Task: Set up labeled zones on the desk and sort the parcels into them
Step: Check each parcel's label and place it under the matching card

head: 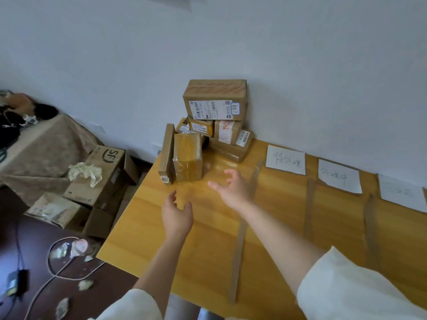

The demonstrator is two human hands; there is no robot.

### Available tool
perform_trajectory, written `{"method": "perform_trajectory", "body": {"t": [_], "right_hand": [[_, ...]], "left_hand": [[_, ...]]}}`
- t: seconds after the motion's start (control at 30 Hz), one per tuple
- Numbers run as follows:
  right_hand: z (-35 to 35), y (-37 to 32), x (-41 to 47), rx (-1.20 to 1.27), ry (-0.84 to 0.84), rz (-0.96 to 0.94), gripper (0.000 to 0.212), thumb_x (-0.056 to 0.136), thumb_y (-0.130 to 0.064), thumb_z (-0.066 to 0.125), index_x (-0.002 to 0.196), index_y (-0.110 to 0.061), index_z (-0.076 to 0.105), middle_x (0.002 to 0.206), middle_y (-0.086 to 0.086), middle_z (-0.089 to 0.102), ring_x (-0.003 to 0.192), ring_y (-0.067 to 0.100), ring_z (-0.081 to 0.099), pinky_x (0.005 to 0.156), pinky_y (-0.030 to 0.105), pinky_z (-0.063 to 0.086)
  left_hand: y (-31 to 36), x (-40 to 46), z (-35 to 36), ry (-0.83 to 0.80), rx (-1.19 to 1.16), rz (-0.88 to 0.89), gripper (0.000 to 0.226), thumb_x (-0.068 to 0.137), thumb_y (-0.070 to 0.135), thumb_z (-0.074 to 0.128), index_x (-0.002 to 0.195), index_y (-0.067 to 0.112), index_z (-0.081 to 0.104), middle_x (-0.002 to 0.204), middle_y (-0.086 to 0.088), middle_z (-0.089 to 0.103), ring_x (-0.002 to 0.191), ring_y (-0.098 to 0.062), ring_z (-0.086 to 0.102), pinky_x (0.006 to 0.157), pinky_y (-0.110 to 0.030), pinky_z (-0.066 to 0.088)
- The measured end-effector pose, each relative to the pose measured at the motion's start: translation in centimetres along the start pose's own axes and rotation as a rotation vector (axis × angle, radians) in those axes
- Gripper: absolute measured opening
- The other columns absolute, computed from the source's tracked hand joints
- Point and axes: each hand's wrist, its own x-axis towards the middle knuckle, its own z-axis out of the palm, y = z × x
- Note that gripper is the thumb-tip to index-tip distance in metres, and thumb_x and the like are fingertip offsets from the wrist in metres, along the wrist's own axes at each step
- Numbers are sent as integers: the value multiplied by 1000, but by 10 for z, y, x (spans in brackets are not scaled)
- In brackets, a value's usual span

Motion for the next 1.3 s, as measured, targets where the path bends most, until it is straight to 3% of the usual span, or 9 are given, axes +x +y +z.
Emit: {"method": "perform_trajectory", "body": {"t": [0.3,0.5,0.67,0.77,0.87,0.97,1.07,1.23,1.3], "right_hand": [[50,-76,50,-208,47,-113,81,81,-51,69,147,-28,28,139,8,39,121,26,49,94,35,43],[75,-93,76,-321,74,-67,94,74,-62,70,149,-28,26,141,10,38,128,28,44,99,39,42],[84,-94,86,-315,100,12,95,65,-65,75,139,-29,28,135,7,41,115,27,52,77,34,43],[85,-93,89,-296,104,-8,89,67,-55,76,138,-29,29,134,8,41,113,28,52,79,34,46],[73,-85,87,-201,73,-4,87,68,-51,73,140,-32,29,135,7,38,108,27,54,84,37,51],[52,-70,79,1,26,28,82,73,-47,70,143,-33,31,135,1,40,98,19,54,66,26,47],[31,-53,67,230,-2,62,78,77,-41,72,143,-32,32,129,-4,48,100,14,57,64,23,45],[4,-20,46,467,-45,145,75,76,-39,74,140,-29,37,127,-2,55,104,15,63,90,42,55],[-7,-7,36,528,-43,158,69,74,-39,73,135,-29,42,125,1,57,105,17,64,90,42,56]], "left_hand": [[14,56,-29,25,173,156,63,91,20,59,148,27,32,158,-3,22,145,-24,19,113,-41,28],[19,85,-27,-38,303,245,61,91,22,59,147,29,35,160,-4,17,144,-28,18,112,-41,29],[19,95,-24,-49,320,237,58,91,22,58,145,30,38,160,-4,18,143,-29,20,112,-41,29],[16,96,-23,-50,301,231,56,91,22,58,144,31,41,159,-6,20,143,-29,21,112,-42,28],[15,94,-23,-51,268,225,55,91,21,58,143,30,43,158,-8,21,143,-28,21,113,-41,27],[14,91,-24,-51,236,209,53,91,23,58,142,30,44,158,-8,22,144,-27,20,114,-42,29],[14,81,-25,-43,176,204,51,91,22,60,139,29,47,156,-6,25,144,-24,21,115,-41,27],[12,56,-24,28,104,273,48,89,16,61,135,26,52,150,-5,36,139,-22,29,112,-35,25],[12,45,-23,53,104,300,46,89,16,61,133,26,54,148,-4,39,138,-21,31,113,-36,24]]}}
